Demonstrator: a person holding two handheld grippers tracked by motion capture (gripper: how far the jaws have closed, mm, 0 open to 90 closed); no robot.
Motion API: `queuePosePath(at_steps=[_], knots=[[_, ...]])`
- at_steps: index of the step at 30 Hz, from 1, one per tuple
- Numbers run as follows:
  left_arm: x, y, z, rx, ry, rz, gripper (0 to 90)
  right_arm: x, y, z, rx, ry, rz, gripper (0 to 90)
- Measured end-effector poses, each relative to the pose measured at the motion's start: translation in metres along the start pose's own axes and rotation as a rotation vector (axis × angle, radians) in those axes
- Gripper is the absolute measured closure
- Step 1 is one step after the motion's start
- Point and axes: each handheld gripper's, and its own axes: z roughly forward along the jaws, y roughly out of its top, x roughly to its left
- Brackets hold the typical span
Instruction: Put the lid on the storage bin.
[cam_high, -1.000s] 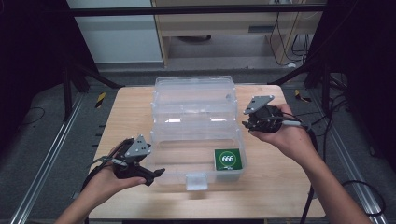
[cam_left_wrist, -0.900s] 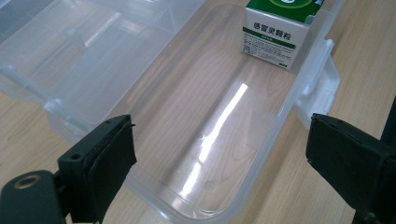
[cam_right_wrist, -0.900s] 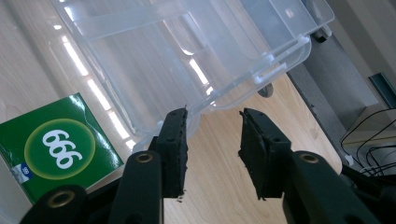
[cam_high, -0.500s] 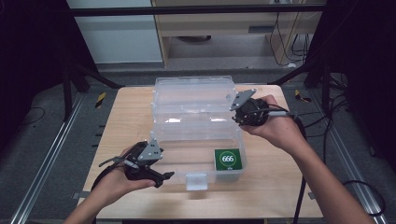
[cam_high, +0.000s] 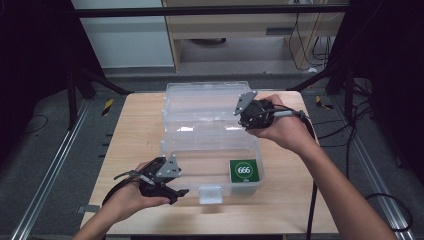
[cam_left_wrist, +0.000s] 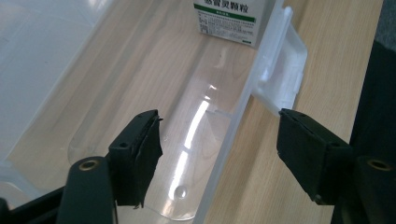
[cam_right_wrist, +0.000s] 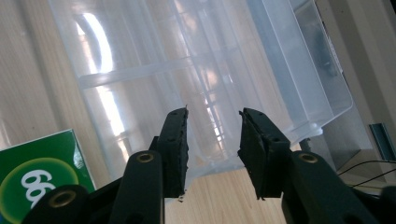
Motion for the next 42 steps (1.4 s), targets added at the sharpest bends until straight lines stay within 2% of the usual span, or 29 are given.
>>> queuePosePath(at_steps=[3, 7, 13, 23, 27, 31, 32, 35, 36, 42], knots=[[0.0, -0.003, 0.006, 0.01, -0.01, 0.001, 31.7, -0.005, 0.006, 0.01, 0.004, 0.026, -0.015, 59.9], [0.0, -0.006, 0.013, 0.023, -0.016, 0.0, 31.9, -0.008, 0.012, 0.02, 0.026, 0.03, -0.033, 59.5], [0.004, -0.009, 0.019, 0.035, -0.037, 0.009, 32.4, -0.012, 0.018, 0.029, 0.049, 0.064, -0.057, 59.6], [0.007, -0.012, 0.024, 0.063, -0.063, 0.029, 41.8, -0.015, 0.023, 0.04, 0.078, 0.095, -0.089, 65.1], [0.008, -0.012, 0.025, 0.073, -0.078, 0.037, 49.9, -0.016, 0.026, 0.043, 0.099, 0.107, -0.128, 69.8], [0.009, -0.012, 0.025, 0.092, -0.085, 0.055, 56.5, -0.015, 0.028, 0.044, 0.104, 0.11, -0.143, 72.9], [0.009, -0.013, 0.026, 0.096, -0.084, 0.055, 61.7, -0.014, 0.028, 0.045, 0.114, 0.11, -0.155, 74.9], [0.01, -0.013, 0.026, 0.102, -0.08, 0.052, 65.7, -0.013, 0.029, 0.046, 0.118, 0.106, -0.159, 76.1], [0.011, -0.013, 0.027, 0.105, -0.078, 0.048, 71.6, -0.014, 0.029, 0.045, 0.117, 0.105, -0.163, 76.7], [0.013, -0.013, 0.028, 0.106, -0.098, 0.054, 77.5, -0.014, 0.029, 0.045, 0.119, 0.108, -0.165, 77.4]])
